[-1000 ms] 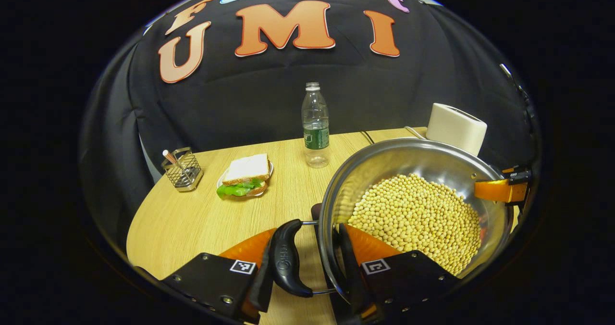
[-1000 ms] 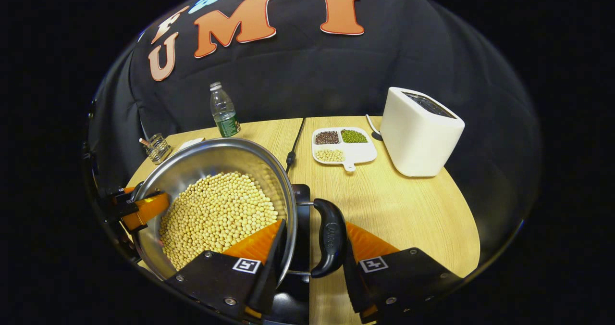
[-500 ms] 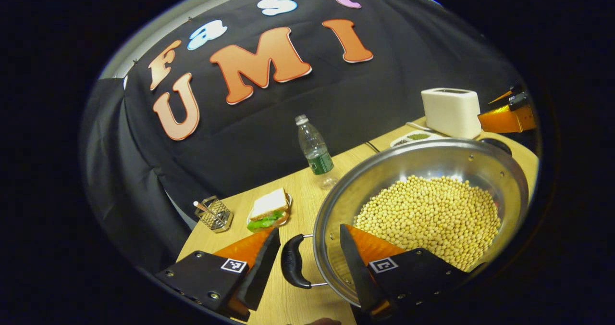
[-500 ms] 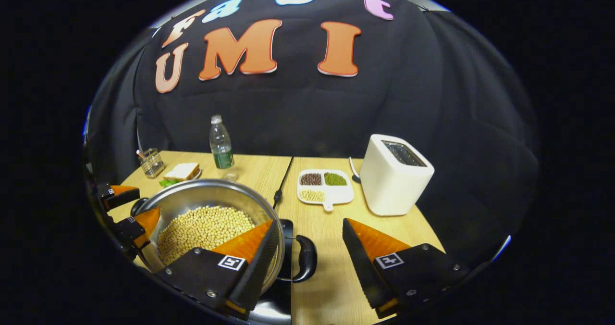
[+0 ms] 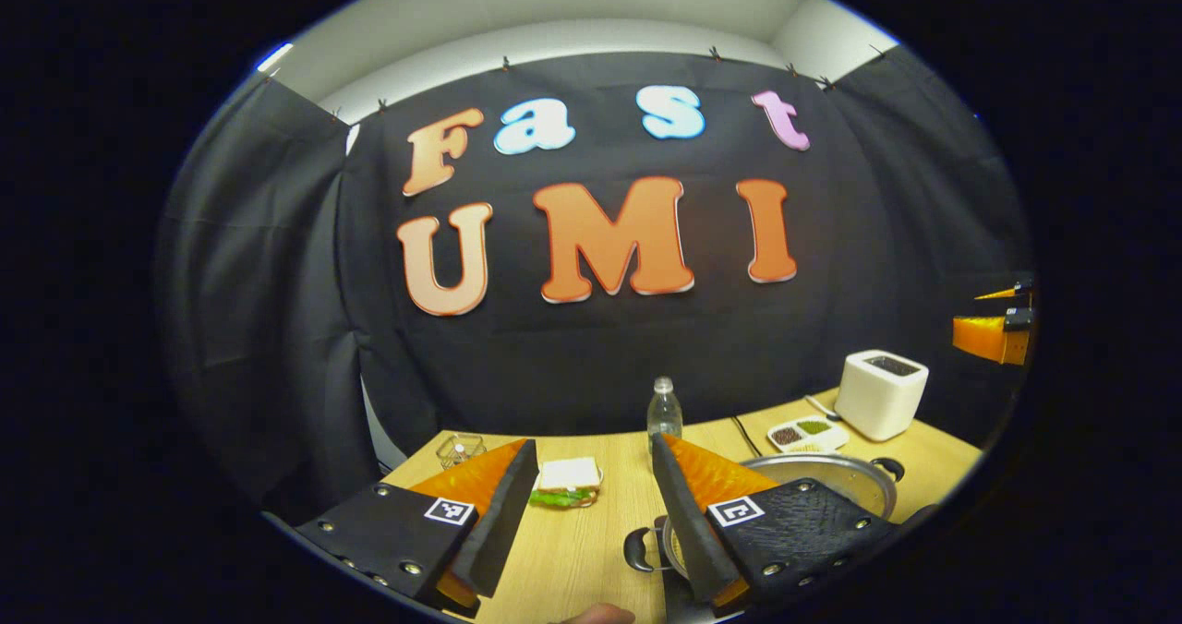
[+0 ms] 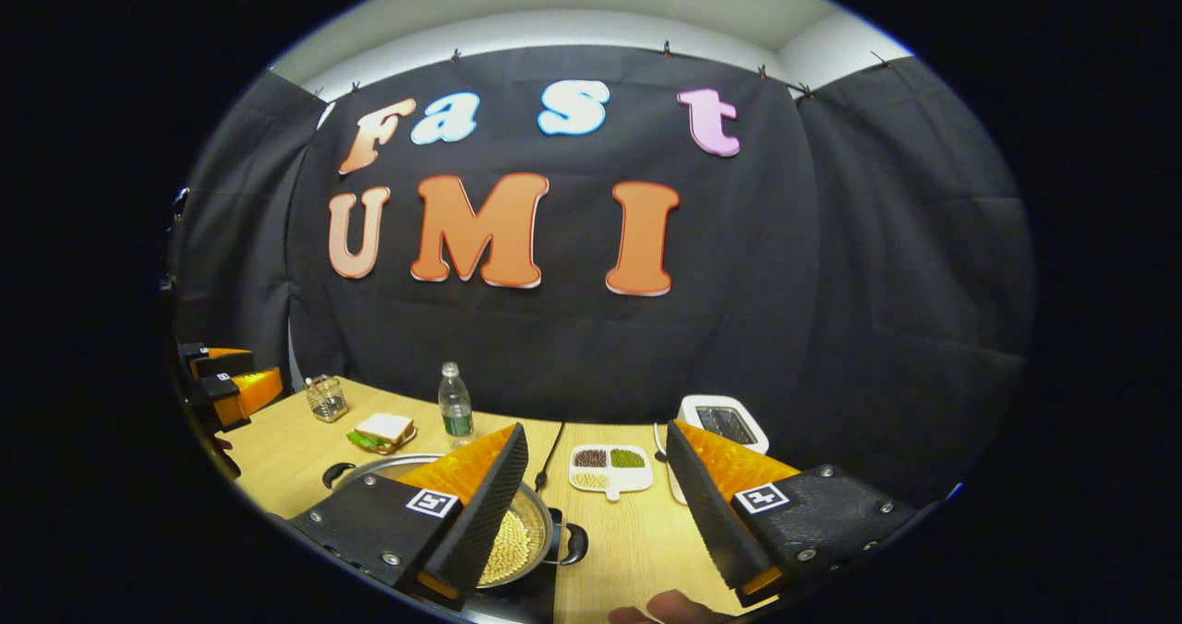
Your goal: First push the handle of the pot to place it horizontally, then grasp the pot with both hands and set it on the induction cooktop.
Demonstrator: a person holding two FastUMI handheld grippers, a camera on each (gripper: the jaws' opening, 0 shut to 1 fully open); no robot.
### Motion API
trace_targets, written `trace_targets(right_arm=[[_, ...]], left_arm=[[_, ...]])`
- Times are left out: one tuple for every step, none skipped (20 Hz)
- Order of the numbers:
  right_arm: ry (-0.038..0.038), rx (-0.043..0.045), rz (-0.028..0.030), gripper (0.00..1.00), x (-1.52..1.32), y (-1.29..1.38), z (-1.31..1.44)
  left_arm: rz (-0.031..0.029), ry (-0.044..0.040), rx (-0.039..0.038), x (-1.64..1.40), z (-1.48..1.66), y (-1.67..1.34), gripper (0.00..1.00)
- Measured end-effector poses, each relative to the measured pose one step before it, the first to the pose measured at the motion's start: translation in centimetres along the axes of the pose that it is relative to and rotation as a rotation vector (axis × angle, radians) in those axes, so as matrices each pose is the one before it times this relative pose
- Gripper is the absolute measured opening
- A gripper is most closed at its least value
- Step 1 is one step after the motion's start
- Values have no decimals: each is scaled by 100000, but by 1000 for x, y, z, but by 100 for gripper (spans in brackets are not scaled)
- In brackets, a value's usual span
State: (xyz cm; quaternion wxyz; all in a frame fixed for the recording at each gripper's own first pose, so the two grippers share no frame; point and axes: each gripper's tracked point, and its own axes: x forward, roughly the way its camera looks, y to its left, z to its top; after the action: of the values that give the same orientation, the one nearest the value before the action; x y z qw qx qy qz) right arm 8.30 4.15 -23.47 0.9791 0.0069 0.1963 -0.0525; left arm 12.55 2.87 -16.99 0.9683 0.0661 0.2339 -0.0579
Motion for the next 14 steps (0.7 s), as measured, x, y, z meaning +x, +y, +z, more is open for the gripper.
trace_targets(right_arm=[[-3924, -893, 924, 98, -923, 165, 1888], [-3568, -776, 891, 97, -1042, 140, 1800], [-3635, -576, 1190, 93, -1140, 99, 1865], [-3363, -275, 769, 97, -879, 116, 1806], [-2866, -404, 1220, 94, -541, 19, 1547], [-1978, -270, 901, 94, -701, -39, 1506], [-1578, -149, 977, 94, -401, -21, 1269], [-1912, 120, 1180, 97, -515, 13, 1420], [-2483, 156, 802, 97, -533, -191, 1312], [-2910, -271, 289, 97, -325, -292, 1541], [-2905, -919, -568, 97, -684, -398, 1425], [-2549, -753, -778, 97, -580, -630, 1159], [-2163, -385, -677, 95, -98, -580, 923], [-1474, -42, -263, 95, -151, -333, 886]], left_arm=[[776, -3337, -1357, -704, 1907, 599, 77], [886, -3432, -1557, -971, 2001, 761, 77], [613, -2683, -1175, -828, 1910, 788, 77], [764, -2989, -1066, -567, 1978, 823, 76], [925, -2676, -883, -828, 1975, 875, 77], [992, -2458, -934, -538, 1736, 706, 77], [548, -1641, -538, -958, 1639, 696, 75], [1502, -1396, -1017, -553, 1512, 825, 76], [1282, -1386, -1138, -712, 1960, 1140, 76], [1299, -1131, -1588, -361, 1643, 760, 76], [1411, -2213, -806, -553, 1918, 1022, 75], [2030, -3093, 435, -278, 1932, 1022, 76], [2542, -3366, 1474, -596, 2061, 1243, 76], [2766, -3321, 1462, -345, 1695, 922, 75]])
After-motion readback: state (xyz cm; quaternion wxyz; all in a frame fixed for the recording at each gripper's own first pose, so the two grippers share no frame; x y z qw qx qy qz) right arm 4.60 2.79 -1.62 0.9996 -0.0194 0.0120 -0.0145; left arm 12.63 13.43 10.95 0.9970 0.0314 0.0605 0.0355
